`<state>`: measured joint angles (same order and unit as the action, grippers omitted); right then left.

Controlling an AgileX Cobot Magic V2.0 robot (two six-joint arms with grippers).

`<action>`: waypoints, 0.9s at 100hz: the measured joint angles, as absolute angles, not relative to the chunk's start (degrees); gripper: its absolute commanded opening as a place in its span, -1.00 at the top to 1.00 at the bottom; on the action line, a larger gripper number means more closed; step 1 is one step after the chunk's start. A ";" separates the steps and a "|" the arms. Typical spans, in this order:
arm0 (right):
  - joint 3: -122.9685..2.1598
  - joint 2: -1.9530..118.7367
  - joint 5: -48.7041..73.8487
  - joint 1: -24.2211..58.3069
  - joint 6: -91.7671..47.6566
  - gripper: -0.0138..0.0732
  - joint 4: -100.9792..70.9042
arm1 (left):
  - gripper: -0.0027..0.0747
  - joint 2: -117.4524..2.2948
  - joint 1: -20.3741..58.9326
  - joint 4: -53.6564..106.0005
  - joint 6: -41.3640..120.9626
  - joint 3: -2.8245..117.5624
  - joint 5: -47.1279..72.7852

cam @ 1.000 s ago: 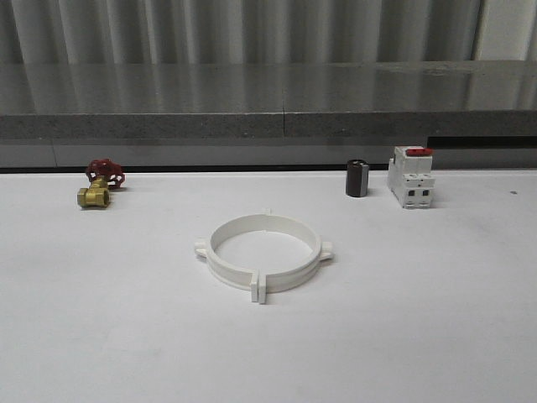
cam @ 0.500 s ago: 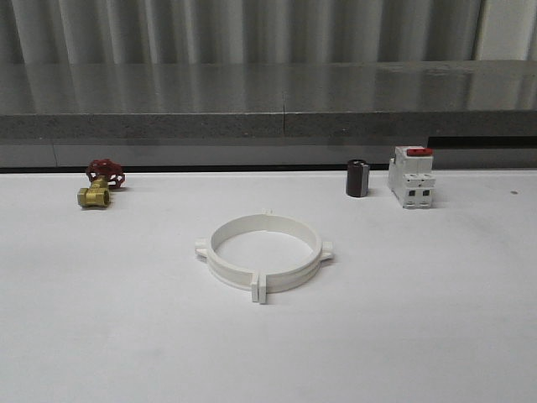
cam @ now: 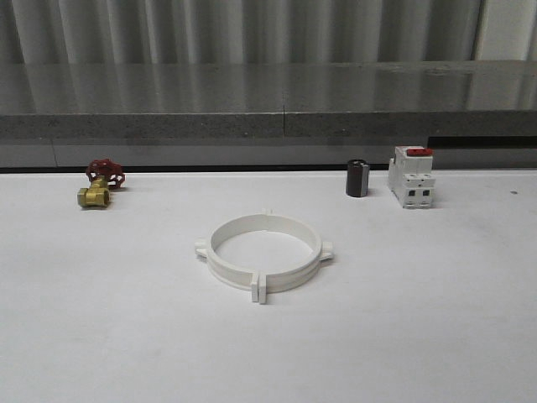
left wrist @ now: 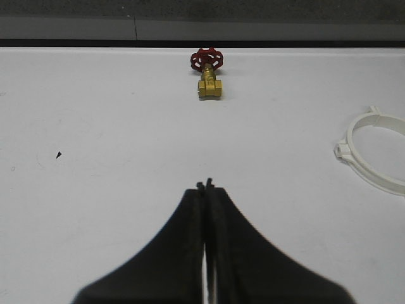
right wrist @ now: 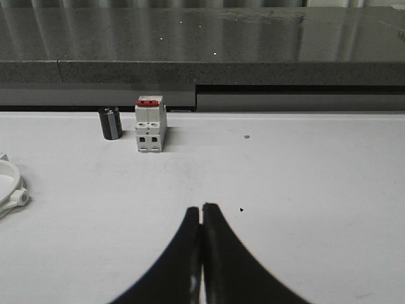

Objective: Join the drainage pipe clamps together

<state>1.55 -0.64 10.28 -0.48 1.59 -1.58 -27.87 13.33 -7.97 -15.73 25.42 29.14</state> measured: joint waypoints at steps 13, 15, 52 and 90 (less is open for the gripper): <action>1.55 -0.64 10.28 -0.48 1.59 0.84 -1.58 | 0.98 -27.87 13.33 -7.97 -15.73 25.42 29.14; 1.55 -0.64 10.28 -0.48 1.59 0.84 -1.58 | 0.98 -27.87 13.33 -7.97 -15.73 25.42 29.14; 1.55 -0.64 10.28 -0.48 1.59 0.84 -1.58 | 0.98 -26.96 12.24 -7.84 -12.93 22.78 19.75; 1.55 -0.64 10.28 -0.48 1.50 0.84 -1.58 | 0.98 -12.96 3.78 0.95 -2.32 9.34 9.74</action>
